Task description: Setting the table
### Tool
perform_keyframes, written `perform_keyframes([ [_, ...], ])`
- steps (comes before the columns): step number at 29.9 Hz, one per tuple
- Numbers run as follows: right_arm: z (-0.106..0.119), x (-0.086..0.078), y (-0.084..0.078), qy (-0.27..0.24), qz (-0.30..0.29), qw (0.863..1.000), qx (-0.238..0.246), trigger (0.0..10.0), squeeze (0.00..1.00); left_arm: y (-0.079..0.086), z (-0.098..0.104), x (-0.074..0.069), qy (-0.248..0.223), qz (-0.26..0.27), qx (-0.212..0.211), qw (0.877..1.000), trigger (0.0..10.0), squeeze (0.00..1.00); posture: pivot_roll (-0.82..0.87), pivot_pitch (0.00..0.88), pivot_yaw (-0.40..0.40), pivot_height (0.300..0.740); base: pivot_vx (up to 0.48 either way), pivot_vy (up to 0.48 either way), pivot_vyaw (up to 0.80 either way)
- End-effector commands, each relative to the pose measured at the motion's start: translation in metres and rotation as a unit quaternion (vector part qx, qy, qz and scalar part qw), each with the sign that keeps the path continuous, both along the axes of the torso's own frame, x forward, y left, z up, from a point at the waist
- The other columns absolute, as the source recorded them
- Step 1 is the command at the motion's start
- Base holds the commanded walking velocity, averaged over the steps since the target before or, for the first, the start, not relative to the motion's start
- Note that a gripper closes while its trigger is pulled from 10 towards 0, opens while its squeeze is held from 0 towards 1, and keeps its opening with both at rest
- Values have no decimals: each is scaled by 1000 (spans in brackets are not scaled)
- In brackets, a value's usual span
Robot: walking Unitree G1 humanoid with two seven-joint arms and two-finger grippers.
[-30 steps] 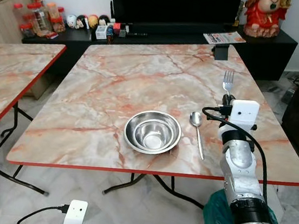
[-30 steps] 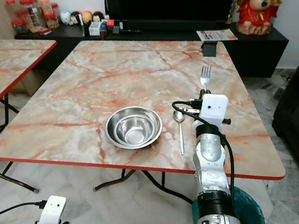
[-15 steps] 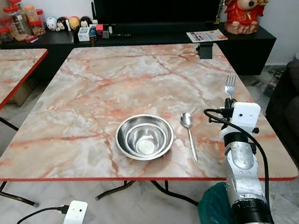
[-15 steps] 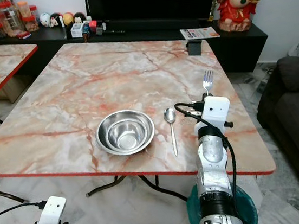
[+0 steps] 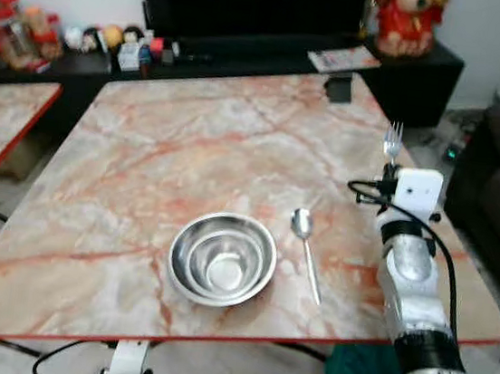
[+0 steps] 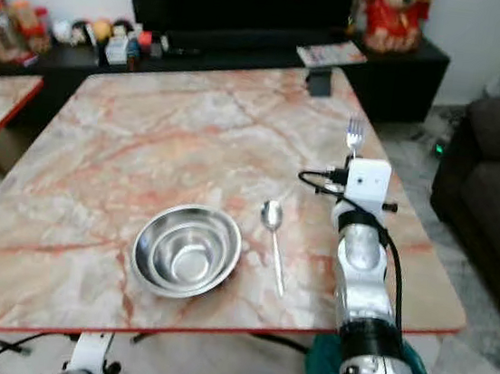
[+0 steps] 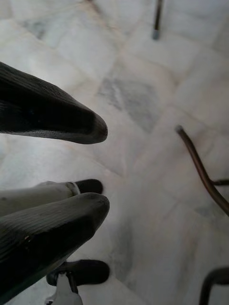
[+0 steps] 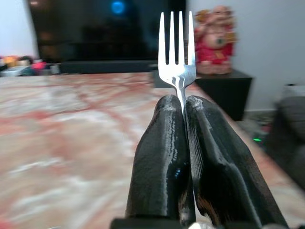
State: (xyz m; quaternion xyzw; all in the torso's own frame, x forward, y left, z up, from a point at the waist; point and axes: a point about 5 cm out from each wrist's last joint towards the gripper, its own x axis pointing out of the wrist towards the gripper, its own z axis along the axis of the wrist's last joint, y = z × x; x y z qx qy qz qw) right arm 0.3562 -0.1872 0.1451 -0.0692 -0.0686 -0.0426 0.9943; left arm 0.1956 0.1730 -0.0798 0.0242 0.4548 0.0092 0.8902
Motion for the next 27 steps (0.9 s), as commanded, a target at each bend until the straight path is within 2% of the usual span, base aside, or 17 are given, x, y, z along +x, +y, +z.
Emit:
perform_keyframes([
  [1,-1,0,6,3,9,1000,2,10000,0,9,-2,-5,8,8,8,1000,10000,0,-103,0,120,740,0,0,0],
  [5,-12,-6,0,31,-7,999,-3,10000,0,9,-2,-5,8,8,8,1000,10000,0,-100,0,113,740,0,0,0],
  [6,-23,-12,-5,53,-20,998,5,10000,0,9,-2,-5,8,10,7,1000,10000,0,-98,0,112,740,0,0,0],
  [8,-28,-16,-7,62,-24,998,10,10000,0,9,-2,-6,8,11,6,1000,10000,0,-99,0,112,740,0,0,0],
  [11,-43,-25,-17,102,-46,994,-2,10000,0,9,-2,-6,9,10,6,1000,10000,0,-106,4,115,740,0,0,0],
  [16,-49,-31,-33,140,-85,987,-4,10000,0,8,-3,-8,12,4,5,1000,10000,0,-116,18,124,740,0,0,0],
  [20,-54,-30,-34,167,-78,983,-11,10000,0,8,-4,-9,12,3,6,1000,10000,0,-113,20,124,740,0,0,0],
  [23,-59,-29,-31,196,-47,979,-22,10000,0,10,-4,-10,14,4,7,1000,10000,0,-106,21,121,740,0,0,0],
  [27,-60,-28,-29,205,-36,978,-18,10000,0,10,-4,-10,14,4,7,1000,10000,0,-105,22,118,740,0,0,0],
])
